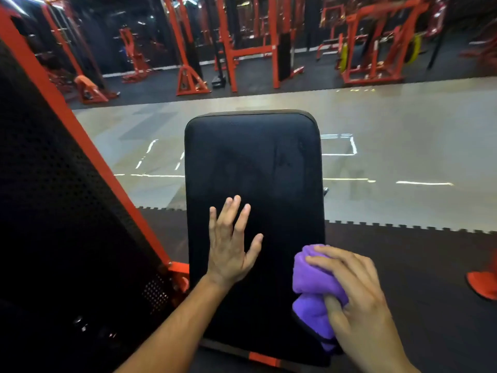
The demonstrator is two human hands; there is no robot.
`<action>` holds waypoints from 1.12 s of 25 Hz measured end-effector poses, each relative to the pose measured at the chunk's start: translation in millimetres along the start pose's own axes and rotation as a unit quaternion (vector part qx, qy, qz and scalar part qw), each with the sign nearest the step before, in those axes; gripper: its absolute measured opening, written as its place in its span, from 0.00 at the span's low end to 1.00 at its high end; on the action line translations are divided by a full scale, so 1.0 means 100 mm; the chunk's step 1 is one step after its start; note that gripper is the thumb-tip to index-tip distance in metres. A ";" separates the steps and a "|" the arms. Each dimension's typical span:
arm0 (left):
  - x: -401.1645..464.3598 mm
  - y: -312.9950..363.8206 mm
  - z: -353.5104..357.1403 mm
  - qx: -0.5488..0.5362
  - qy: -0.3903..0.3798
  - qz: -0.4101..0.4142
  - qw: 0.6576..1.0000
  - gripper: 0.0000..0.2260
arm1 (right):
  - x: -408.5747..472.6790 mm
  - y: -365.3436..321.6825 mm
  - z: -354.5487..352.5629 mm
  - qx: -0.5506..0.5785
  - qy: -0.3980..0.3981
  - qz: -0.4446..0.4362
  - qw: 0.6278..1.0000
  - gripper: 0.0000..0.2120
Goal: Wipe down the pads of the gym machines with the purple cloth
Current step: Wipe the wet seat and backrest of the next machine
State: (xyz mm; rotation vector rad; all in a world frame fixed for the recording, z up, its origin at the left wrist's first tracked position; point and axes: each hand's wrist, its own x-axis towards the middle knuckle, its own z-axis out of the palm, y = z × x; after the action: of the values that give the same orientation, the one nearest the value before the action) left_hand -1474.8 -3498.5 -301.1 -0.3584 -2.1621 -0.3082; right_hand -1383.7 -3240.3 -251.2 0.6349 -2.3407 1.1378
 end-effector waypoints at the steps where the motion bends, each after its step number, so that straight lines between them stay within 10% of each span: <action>1: 0.05 -0.04 -0.04 0.006 0.012 0.007 1.000 0.30 | 0.03 -0.08 -0.02 -0.024 0.019 -0.002 1.000 0.29; 14: 0.19 -0.76 0.22 0.134 0.010 0.073 0.988 0.34 | 2.03 -0.15 0.39 -0.347 0.123 -0.111 0.923 0.29; 20: 0.14 -0.76 0.25 0.136 0.008 0.078 0.988 0.35 | 1.07 0.37 0.69 -0.415 0.052 -0.187 0.889 0.33; 28: 0.17 -0.76 0.24 0.142 0.012 0.076 0.987 0.35 | 2.25 0.01 0.39 -0.410 0.145 -0.215 0.874 0.24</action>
State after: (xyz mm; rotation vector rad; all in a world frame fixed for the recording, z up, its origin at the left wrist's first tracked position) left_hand -1529.9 -3558.2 -308.0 -0.3509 -2.1038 0.0803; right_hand -1568.9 -3316.8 -142.3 0.5550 -2.0019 -0.0078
